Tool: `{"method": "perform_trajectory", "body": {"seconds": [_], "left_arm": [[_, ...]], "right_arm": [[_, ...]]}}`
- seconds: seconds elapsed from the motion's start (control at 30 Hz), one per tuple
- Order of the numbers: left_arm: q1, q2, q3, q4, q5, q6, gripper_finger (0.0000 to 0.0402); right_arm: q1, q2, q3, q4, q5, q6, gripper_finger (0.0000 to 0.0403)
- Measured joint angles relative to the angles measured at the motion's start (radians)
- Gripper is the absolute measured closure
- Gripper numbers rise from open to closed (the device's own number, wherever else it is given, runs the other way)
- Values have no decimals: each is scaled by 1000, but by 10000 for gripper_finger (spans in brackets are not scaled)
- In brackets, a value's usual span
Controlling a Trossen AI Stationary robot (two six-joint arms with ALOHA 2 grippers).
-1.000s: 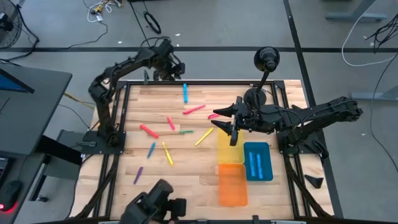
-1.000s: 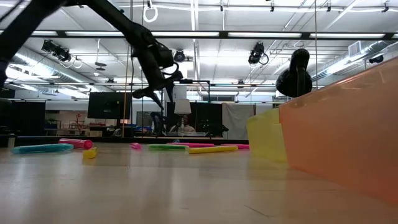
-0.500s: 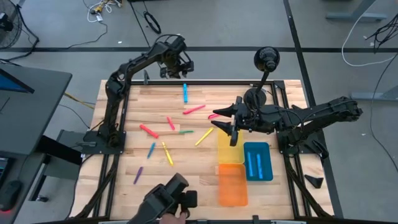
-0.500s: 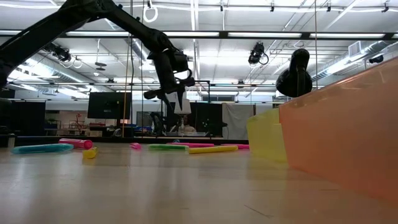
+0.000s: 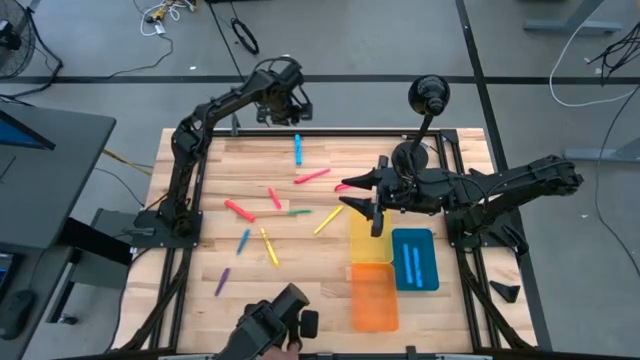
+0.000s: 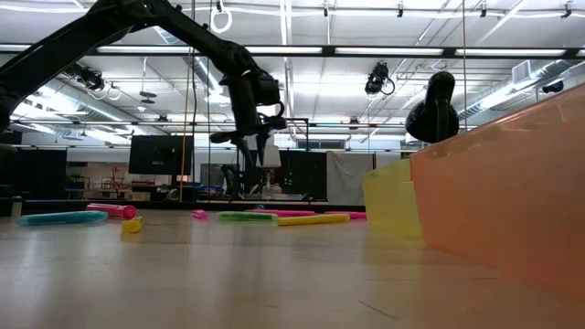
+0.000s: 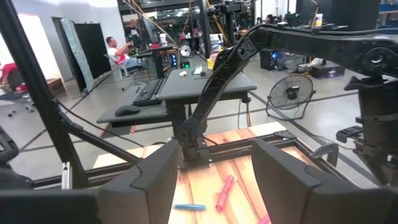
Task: Pick & Place Markers
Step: Put the blue highlighter into the blue bin
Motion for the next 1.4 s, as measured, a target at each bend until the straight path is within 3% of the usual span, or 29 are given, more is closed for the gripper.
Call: {"method": "perform_trajectory", "body": {"seconds": [0.47, 1.23, 1.4], "left_arm": [[-24, 93, -1, 6, 6, -49, 253], [-59, 229, -1, 40, -22, -96, 269], [-58, 230, -1, 36, -21, -76, 293]], "right_arm": [[0, 0, 0, 0, -6, 0, 197], [0, 0, 0, -52, -5, -7, 197], [-1, 0, 0, -54, -5, -7, 197]]}}
